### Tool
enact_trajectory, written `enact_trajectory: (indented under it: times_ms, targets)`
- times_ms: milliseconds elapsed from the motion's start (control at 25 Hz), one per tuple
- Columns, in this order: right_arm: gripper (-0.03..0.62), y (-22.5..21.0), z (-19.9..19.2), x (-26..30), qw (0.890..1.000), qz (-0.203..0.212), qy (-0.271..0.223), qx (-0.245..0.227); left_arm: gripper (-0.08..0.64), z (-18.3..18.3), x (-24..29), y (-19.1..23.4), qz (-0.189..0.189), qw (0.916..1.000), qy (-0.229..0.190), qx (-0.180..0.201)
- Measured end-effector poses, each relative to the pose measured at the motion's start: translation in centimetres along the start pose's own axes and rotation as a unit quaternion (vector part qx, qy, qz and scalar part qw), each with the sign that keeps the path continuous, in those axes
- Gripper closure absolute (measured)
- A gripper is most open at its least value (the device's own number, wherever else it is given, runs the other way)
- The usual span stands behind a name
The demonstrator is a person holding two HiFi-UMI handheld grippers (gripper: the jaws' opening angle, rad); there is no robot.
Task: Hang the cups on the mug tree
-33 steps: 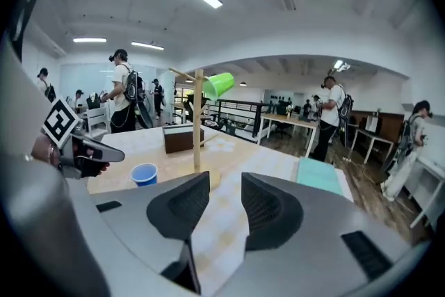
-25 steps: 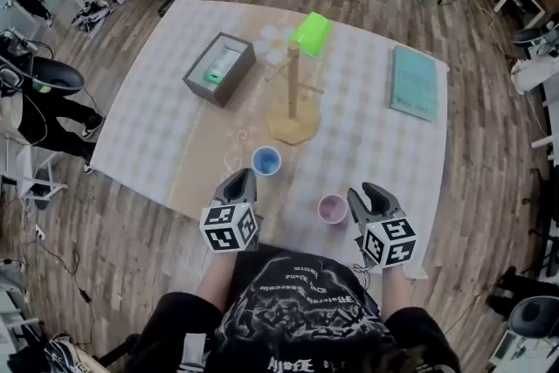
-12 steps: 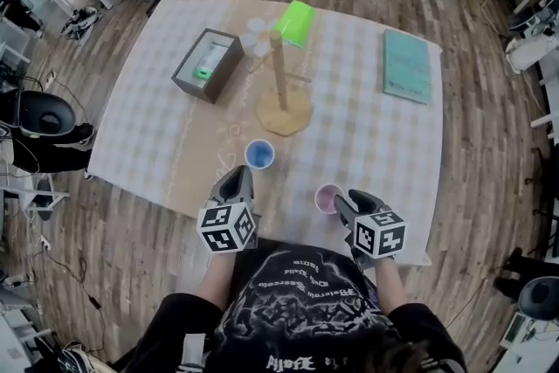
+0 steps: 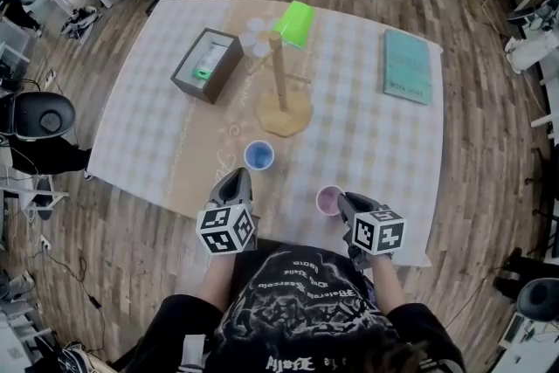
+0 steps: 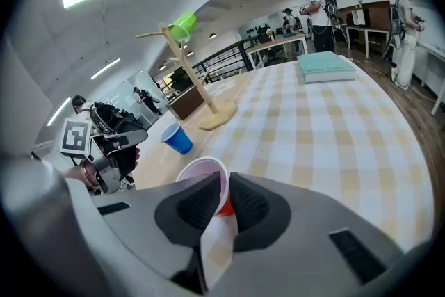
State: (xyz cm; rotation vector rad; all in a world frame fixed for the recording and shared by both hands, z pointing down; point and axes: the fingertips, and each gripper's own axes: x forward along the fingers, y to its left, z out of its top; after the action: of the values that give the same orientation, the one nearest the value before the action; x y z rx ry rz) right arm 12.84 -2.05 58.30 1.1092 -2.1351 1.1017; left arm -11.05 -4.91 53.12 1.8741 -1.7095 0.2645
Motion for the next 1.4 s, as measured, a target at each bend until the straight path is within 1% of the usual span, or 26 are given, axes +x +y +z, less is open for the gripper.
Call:
enact_trajectory:
  times_ms: [80,320,440,640,760,880,1040,1200,1400]
  targets:
    - [0.56,0.0,0.0,0.1,1.0,0.0,0.001,0.004,0.54,0.0,0.1,-0.1,-0.001,1.0,0.001,0.0]
    - [0.563,0.0,0.0,0.1,1.0,-0.001,0.004,0.0,0.54,-0.2,0.1,-0.3,-0.005,1.0,0.001,0.001]
    - [0.563,0.1,0.4,-0.1,1.0,0.0,-0.005,-0.002,0.54,-0.4,0.0,-0.4,-0.007,1.0,0.002,0.001]
    - [0.563,0.2,3.3,-1.0,0.998,-0.019,-0.044,-0.033,0.54,-0.6,-0.3,-0.5,-0.009,1.0,0.002,0.0]
    - [0.564,0.3,6.8,-2.1,0.995,-0.033,-0.073,-0.055,0.54,0.5,-0.2,-0.8,-0.004,1.0,0.006,-0.001]
    - [0.565,0.3,10.4,-2.7,0.991,-0.046,-0.097,-0.082,0.54,1.4,0.3,-0.6,0.01,0.9998,0.014,-0.009]
    - [0.565,0.0,11.9,-2.4,0.983,-0.065,-0.127,-0.112,0.54,0.0,0.2,-0.1,0.008,0.9998,0.011,-0.012]
    - [0.565,0.3,14.4,-2.5,0.972,-0.087,-0.153,-0.155,0.54,-0.9,-0.2,0.1,0.007,0.9999,0.01,-0.01]
    - [0.565,1.0,17.8,-3.3,0.958,-0.111,-0.191,-0.184,0.54,-1.2,-1.0,0.5,0.011,0.9998,0.01,-0.009]
